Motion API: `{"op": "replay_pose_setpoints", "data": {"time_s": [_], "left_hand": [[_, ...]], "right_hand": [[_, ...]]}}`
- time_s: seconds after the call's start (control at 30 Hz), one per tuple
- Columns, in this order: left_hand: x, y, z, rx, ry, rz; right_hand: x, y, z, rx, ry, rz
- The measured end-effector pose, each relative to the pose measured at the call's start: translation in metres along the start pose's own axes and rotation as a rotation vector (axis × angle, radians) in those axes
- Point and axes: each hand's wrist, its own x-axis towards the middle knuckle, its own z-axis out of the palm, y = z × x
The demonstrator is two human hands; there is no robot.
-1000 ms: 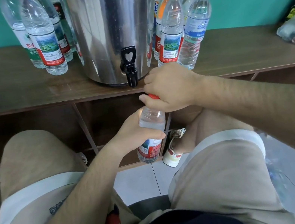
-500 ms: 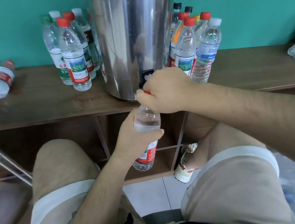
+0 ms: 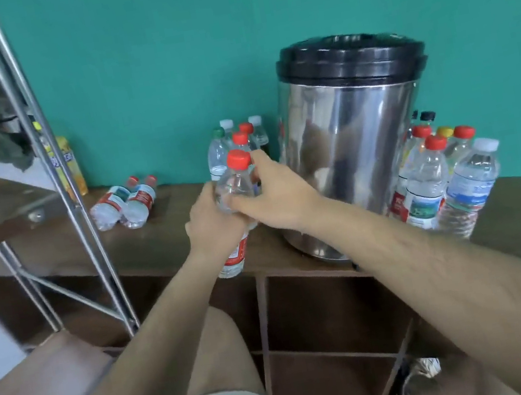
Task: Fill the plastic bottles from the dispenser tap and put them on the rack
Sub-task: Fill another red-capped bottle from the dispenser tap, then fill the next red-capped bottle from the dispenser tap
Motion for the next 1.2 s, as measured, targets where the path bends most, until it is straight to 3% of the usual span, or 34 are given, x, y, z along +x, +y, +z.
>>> {"op": "replay_pose_setpoints", "data": {"time_s": [0.1,0.27,0.43,0.57,0.73,0.87,1.03,1.2], "left_hand": [[0.032,-0.008,-0.003,0.066,0.012,-0.023],[0.066,-0.036,-0.001,-0.04,0.027,-0.082],[0.077,-0.064,0.003,-0.234,0.091,0.069],[0.089,-0.082,0.005,-0.201,0.123,0.077],[0.103,-0.09,0.011,-0.097,0.12,0.068],[0.113,-0.091,0.009,-0.004,0.105,0.052],[0.126,-0.103,-0.01,0.311,0.117,0.024],[0.144,-0.108,-0.037,0.448,0.319,-0.118]], "right_hand": [[0.027,0.001,0.021,0.108,0.029,0.06],[0.07,0.004,0.053,-0.06,0.016,0.124],[0.09,0.015,0.083,-0.116,0.121,0.104],[0.097,0.032,0.093,-0.28,0.081,-0.023],[0.117,0.043,0.096,-0.47,-0.008,-0.025],[0.119,0.048,0.103,-0.566,0.016,-0.066],[0.106,0.052,0.134,-0.428,0.046,-0.196],[0.108,0.046,0.166,-0.015,0.018,-0.174]]}}
